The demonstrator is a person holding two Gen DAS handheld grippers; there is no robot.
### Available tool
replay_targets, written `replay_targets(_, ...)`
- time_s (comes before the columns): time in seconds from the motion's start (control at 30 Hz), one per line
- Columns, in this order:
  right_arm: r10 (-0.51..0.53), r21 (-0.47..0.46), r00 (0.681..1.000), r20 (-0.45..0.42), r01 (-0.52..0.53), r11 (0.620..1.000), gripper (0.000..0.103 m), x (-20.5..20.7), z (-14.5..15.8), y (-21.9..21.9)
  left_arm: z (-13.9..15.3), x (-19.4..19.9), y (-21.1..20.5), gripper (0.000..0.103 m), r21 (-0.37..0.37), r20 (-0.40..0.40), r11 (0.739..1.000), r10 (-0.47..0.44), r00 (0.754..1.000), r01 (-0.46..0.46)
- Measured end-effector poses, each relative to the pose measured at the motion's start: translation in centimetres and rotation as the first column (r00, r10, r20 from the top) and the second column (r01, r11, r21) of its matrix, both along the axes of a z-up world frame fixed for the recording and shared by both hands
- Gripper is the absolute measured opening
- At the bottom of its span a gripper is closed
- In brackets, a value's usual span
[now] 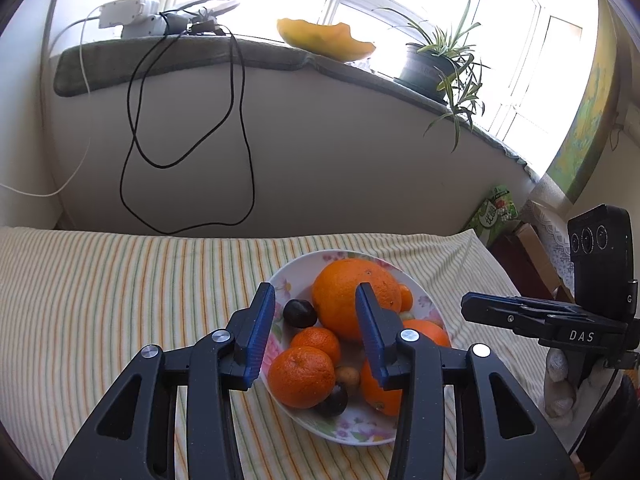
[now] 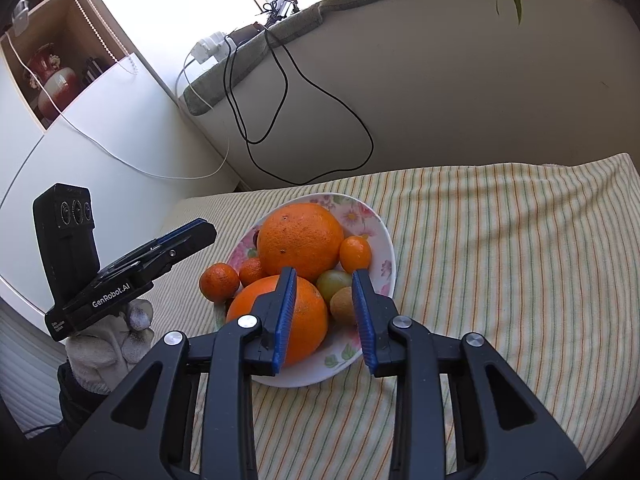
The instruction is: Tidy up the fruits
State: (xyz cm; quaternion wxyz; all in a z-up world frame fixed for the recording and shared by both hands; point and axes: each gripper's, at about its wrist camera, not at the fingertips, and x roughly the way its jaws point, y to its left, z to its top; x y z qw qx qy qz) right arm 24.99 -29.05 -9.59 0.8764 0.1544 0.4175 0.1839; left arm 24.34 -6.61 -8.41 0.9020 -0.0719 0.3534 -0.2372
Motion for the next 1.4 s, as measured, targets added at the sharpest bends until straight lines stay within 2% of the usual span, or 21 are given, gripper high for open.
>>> replay_targets(0.57,-0.023,-0.017,0.999,0.042,0.024,1.0,0.032,-3.0,1.6,-0.2,2.7,-4.2,0.2,0.04,0.036,0.079,0.999,-0.003,0.997,0.0)
replay_targets(0.63,-0.023,-0.029,0.998,0.053,0.025,0.999,0.036,-3.4,1.9,-0.1,2.9,-4.7,0.2,0.04,0.037,0.088,0.999,-0.006,0.996,0.003)
replay_targets(0.7,-0.027,-0.043,0.997,0.072,0.03,0.999,0.05,-4.0,2.4,0.0,3.1,-5.3,0.1,0.041,0.041,0.097,0.999,-0.011,0.995,0.007)
replay_targets(0.77,-0.03,-0.061,0.995,0.093,0.035,0.998,0.052,-4.5,2.8,0.1,3.3,-5.7,0.0,0.047,0.043,0.106,0.999,-0.013,0.994,0.009)
replay_targets(0.83,-0.034,-0.076,0.994,0.106,0.043,0.996,0.053,-5.0,3.2,0.1,3.5,-6.2,-0.1,0.047,0.042,0.114,0.999,-0.014,0.993,0.009)
replay_targets(0.9,-0.046,-0.086,0.992,0.121,0.057,0.995,0.066,-5.5,3.5,0.1,3.7,-6.6,0.0,0.048,0.041,0.118,0.999,-0.014,0.993,0.009)
replay_targets(0.93,-0.054,-0.09,0.99,0.131,0.066,0.994,0.069,-5.8,3.6,0.0,3.7,-6.8,0.0,0.051,0.04,0.119,0.999,-0.013,0.993,0.009)
replay_targets(1.13,-0.078,-0.138,0.983,0.163,0.101,0.985,0.07,-7.1,4.4,-0.1,4.0,-8.0,0.2,0.069,0.058,0.135,0.998,0.016,0.991,-0.024)
replay_targets(1.2,-0.092,-0.148,0.979,0.184,0.12,0.982,0.084,-7.6,4.7,0.0,4.1,-8.6,0.3,0.072,0.067,0.143,0.997,0.03,0.989,-0.04)
replay_targets(1.27,-0.107,-0.156,0.972,0.211,0.141,0.978,0.089,-8.2,5.1,0.1,4.2,-9.1,0.3,0.078,0.077,0.151,0.995,0.046,0.988,-0.058)
replay_targets(1.4,-0.114,-0.201,0.961,0.252,0.167,0.965,0.09,-9.1,5.7,0.5,4.2,-10.2,0.6,0.081,0.093,0.16,0.991,0.077,0.984,-0.093)
